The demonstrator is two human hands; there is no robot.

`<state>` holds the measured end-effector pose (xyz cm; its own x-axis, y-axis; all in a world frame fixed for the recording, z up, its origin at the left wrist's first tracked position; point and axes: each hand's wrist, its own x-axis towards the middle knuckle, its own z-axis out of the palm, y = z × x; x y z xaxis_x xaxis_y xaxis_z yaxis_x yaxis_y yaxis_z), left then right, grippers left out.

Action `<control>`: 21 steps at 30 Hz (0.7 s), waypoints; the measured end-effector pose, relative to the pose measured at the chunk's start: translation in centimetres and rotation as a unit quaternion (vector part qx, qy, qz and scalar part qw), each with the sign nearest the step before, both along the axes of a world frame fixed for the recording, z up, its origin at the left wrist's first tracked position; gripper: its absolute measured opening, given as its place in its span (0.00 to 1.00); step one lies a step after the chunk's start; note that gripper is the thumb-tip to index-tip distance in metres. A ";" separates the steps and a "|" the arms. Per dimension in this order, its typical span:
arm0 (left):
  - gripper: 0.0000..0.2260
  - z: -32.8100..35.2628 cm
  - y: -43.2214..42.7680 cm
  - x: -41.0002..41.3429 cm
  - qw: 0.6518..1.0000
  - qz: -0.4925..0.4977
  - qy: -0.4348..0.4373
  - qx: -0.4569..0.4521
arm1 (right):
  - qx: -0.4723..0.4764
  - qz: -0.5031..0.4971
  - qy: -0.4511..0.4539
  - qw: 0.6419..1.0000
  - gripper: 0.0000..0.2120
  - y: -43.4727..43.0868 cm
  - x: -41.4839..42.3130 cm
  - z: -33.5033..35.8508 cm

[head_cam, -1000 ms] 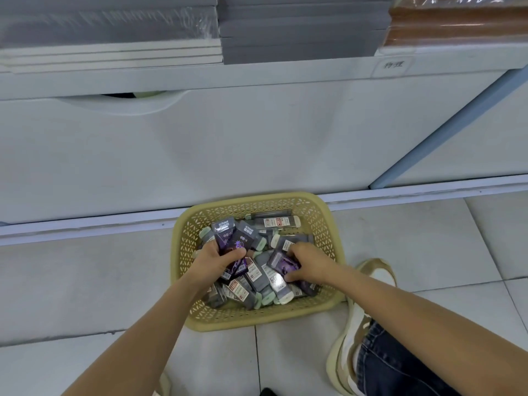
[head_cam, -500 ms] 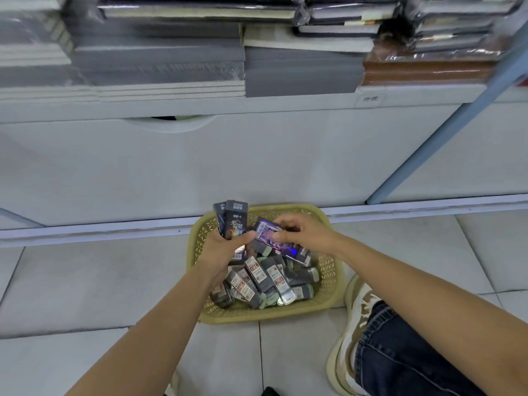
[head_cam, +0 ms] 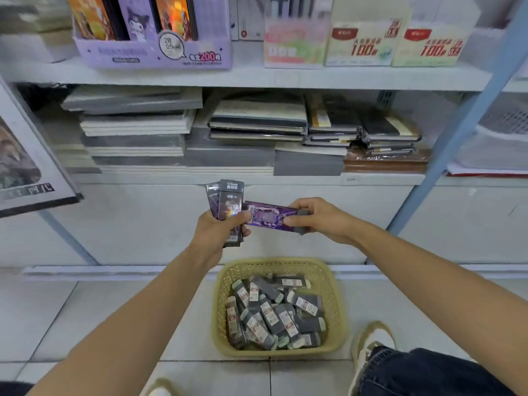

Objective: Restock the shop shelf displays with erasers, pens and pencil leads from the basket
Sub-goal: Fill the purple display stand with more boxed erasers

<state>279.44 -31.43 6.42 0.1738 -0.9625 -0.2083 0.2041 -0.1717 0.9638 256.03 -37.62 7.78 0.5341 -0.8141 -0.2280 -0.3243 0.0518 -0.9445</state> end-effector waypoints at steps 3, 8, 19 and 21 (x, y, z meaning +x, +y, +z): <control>0.14 4.8 -0.2 1.1 0.998 0.031 0.030 -0.035 | -0.043 -0.025 -0.066 0.997 0.12 0.5 1.0 4.0; 0.06 12.3 -0.5 2.1 0.995 0.015 0.056 -0.086 | -0.142 -0.130 -0.221 0.956 0.08 0.9 4.2 11.5; 0.06 23.5 -2.1 6.4 0.982 0.038 0.106 -0.149 | -0.411 -0.182 -0.186 0.874 0.09 -2.0 9.3 26.5; 0.06 24.0 -2.7 7.6 0.979 0.049 0.101 -0.168 | -0.441 -0.178 -0.153 0.866 0.07 -2.9 10.3 27.9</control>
